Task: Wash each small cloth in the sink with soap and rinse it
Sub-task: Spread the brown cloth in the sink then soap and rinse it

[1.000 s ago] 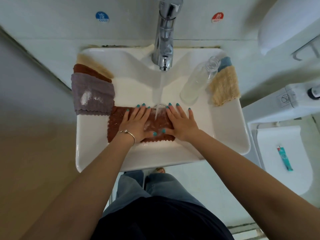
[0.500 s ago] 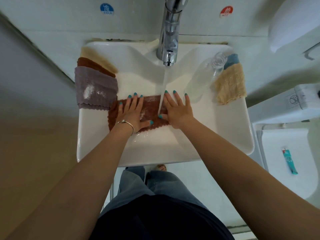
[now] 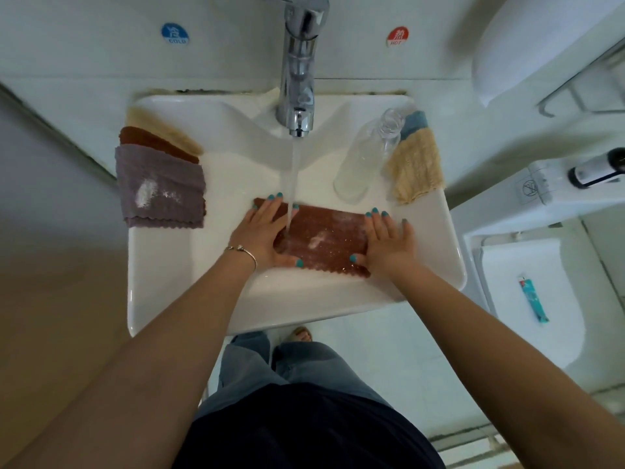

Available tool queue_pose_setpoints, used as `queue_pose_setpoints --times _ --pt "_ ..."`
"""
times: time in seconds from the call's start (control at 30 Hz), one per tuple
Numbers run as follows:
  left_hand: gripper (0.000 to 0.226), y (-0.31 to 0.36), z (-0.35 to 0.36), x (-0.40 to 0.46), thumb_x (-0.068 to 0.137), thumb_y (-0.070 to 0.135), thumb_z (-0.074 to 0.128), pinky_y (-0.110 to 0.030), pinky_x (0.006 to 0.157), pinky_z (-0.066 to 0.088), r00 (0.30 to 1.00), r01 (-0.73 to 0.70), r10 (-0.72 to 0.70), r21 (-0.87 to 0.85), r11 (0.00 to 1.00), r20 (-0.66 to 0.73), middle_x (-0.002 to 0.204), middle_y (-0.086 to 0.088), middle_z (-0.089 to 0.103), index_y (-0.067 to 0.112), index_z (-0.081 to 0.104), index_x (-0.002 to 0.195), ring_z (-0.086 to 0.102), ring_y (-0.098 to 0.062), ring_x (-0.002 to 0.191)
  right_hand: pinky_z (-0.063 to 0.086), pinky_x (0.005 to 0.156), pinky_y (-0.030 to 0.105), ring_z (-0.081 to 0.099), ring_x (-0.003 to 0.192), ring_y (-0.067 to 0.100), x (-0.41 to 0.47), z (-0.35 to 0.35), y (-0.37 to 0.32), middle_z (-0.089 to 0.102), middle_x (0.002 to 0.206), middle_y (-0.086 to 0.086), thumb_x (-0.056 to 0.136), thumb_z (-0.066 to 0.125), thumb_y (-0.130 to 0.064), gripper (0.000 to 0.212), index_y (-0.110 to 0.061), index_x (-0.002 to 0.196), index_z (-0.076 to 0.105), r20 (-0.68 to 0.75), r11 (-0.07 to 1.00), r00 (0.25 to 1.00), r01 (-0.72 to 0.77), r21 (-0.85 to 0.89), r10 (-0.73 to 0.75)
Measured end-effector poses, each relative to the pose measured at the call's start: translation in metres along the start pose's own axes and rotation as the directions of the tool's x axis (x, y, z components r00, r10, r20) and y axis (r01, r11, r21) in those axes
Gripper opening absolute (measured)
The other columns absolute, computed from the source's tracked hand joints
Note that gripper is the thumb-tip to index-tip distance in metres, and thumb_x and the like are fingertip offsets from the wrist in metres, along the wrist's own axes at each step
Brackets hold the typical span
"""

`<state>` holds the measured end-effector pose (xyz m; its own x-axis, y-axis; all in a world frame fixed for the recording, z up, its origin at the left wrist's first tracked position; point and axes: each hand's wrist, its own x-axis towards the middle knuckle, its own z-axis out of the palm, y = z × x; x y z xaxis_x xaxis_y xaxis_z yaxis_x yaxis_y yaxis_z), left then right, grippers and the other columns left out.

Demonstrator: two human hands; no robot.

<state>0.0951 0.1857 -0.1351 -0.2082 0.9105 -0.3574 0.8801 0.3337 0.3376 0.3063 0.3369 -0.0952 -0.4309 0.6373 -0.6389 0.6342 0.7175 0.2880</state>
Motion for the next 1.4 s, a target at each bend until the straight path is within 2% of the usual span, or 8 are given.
queue_pose_setpoints --times 0.23,0.37,0.53,0.6,0.87,0.97,1.13,1.4 --pt "0.116 -0.014 -0.005 -0.015 0.068 0.081 0.057 -0.042 0.119 -0.012 0.991 0.135 -0.135 0.089 0.987 -0.003 0.159 -0.001 -0.027 0.037 -0.010 0.152 -0.023 -0.017 0.146 -0.004 0.121 0.048 -0.018 0.149 0.021 -0.009 0.001 -0.020 -0.019 0.162 0.000 0.100 0.036 -0.051 0.081 -0.016 0.154 -0.013 -0.175 0.958 0.976 0.166 0.235 -0.127" --pt "0.117 -0.027 -0.006 -0.037 0.070 0.080 0.058 -0.043 0.119 -0.010 0.978 0.205 -0.206 0.077 0.976 0.009 0.158 -0.001 -0.028 0.037 -0.014 0.151 -0.024 -0.018 0.146 -0.007 0.120 0.049 -0.016 0.149 0.019 -0.009 -0.008 -0.042 -0.015 0.163 0.002 0.096 0.033 -0.062 0.086 -0.014 0.156 -0.007 -0.123 0.956 0.972 0.222 0.191 -0.201" --pt "0.116 -0.021 0.001 -0.055 0.073 0.081 0.053 -0.042 0.119 -0.012 0.976 0.196 -0.208 0.151 0.969 0.069 0.157 -0.004 -0.030 0.034 -0.020 0.151 -0.024 -0.019 0.146 -0.009 0.118 0.054 -0.013 0.150 0.021 -0.019 -0.016 -0.047 -0.002 0.164 0.006 0.095 0.017 -0.068 0.085 -0.010 0.156 0.003 -0.052 0.967 0.978 0.188 -0.169 -0.199" --pt "0.117 -0.017 0.005 -0.057 0.073 0.079 0.054 -0.041 0.118 -0.013 0.978 0.180 -0.193 0.144 0.973 0.079 0.156 -0.005 -0.032 0.035 -0.021 0.150 -0.026 -0.019 0.145 -0.010 0.117 0.054 -0.012 0.150 0.021 -0.025 -0.015 -0.044 -0.004 0.164 0.005 0.096 0.011 -0.066 0.081 -0.012 0.156 0.000 -0.014 0.961 0.986 0.161 -0.223 -0.168" --pt "0.121 -0.018 -0.010 -0.026 0.069 0.081 0.057 -0.042 0.119 -0.011 0.973 0.208 -0.217 0.117 0.971 0.074 0.155 -0.003 -0.035 0.037 -0.022 0.149 -0.029 -0.018 0.144 -0.004 0.118 0.053 -0.010 0.150 0.024 -0.013 -0.030 -0.049 -0.010 0.163 0.007 0.100 0.013 -0.060 0.078 -0.008 0.154 -0.008 -0.001 0.977 0.999 0.040 -0.212 -0.041" --pt "0.120 -0.015 -0.010 -0.029 0.070 0.080 0.057 -0.042 0.119 -0.012 0.974 0.205 -0.213 0.102 0.973 0.076 0.156 -0.004 -0.034 0.035 -0.022 0.150 -0.028 -0.018 0.144 -0.005 0.118 0.053 -0.012 0.150 0.024 -0.019 -0.028 -0.051 -0.013 0.163 0.008 0.101 0.018 -0.058 0.077 -0.008 0.154 -0.009 0.028 0.989 0.999 0.033 -0.143 -0.030" --pt "0.116 -0.009 0.010 -0.055 0.074 0.080 0.052 -0.042 0.118 -0.014 0.978 0.169 -0.180 0.103 0.980 0.107 0.154 -0.005 -0.036 0.035 -0.026 0.148 -0.030 -0.019 0.144 -0.006 0.118 0.053 -0.012 0.150 0.025 -0.034 -0.007 -0.049 -0.011 0.163 0.009 0.100 0.018 -0.060 0.080 -0.008 0.154 -0.008 0.053 0.984 0.998 0.045 -0.174 -0.036" --pt "0.122 -0.014 -0.002 -0.031 0.068 0.088 0.046 -0.046 0.118 -0.014 0.971 0.198 -0.216 0.160 0.967 0.105 0.152 -0.006 -0.040 0.034 -0.030 0.146 -0.034 -0.020 0.141 -0.001 0.118 0.053 -0.011 0.150 0.024 -0.009 -0.030 -0.049 -0.015 0.162 0.007 0.098 0.023 -0.062 0.084 -0.009 0.154 -0.010 0.057 0.997 0.998 0.002 -0.073 0.002"
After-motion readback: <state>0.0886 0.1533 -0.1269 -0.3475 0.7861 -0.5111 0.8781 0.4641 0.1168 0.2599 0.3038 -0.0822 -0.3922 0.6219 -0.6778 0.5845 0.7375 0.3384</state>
